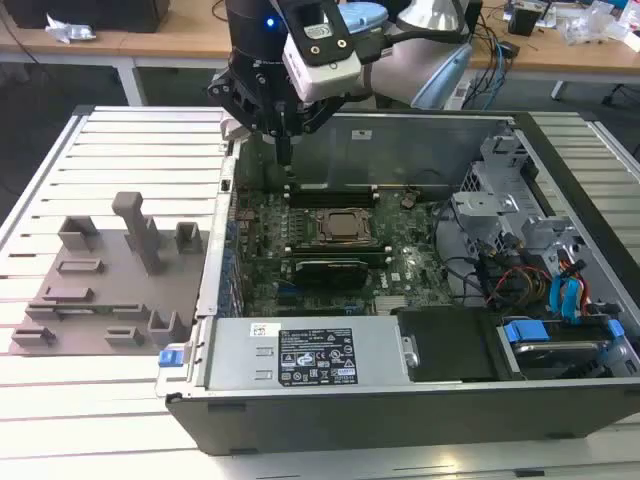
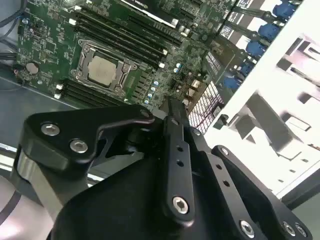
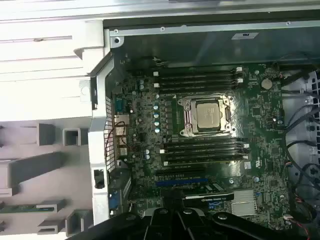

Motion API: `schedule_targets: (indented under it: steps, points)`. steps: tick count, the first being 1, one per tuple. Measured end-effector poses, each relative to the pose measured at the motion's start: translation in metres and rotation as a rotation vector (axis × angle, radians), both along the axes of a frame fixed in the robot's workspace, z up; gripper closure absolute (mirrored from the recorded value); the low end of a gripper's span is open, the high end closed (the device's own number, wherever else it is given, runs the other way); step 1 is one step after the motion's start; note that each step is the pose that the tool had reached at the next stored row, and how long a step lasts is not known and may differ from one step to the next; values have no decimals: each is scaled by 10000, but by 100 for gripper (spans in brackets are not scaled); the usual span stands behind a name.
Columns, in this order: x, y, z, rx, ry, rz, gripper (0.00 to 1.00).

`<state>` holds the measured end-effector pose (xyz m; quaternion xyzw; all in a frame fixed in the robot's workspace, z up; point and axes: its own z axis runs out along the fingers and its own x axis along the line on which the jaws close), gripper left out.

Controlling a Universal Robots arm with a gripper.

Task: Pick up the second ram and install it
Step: 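Reach for the second ram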

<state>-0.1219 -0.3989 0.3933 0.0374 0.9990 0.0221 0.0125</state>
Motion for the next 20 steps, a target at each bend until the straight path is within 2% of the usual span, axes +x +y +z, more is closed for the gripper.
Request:
schedule_targets:
  steps: [1, 3, 5, 8, 11, 14, 17, 20]
  points:
    - [-63, 0, 1, -1, 0, -2, 90]
    - [-292, 0, 0, 0, -7, -2, 90]
    - [-434, 0, 0, 1, -13, -2, 90]
    - [-626, 0, -2, 0, -15, -1, 90]
    - [-773, 0, -4, 0, -15, -2, 90]
    - [-977, 0, -6, 0, -17, -2, 90]
    - [-1109, 0, -6, 0, -19, -2, 90]
    - [-1306, 0, -8, 0, -20, -1, 90]
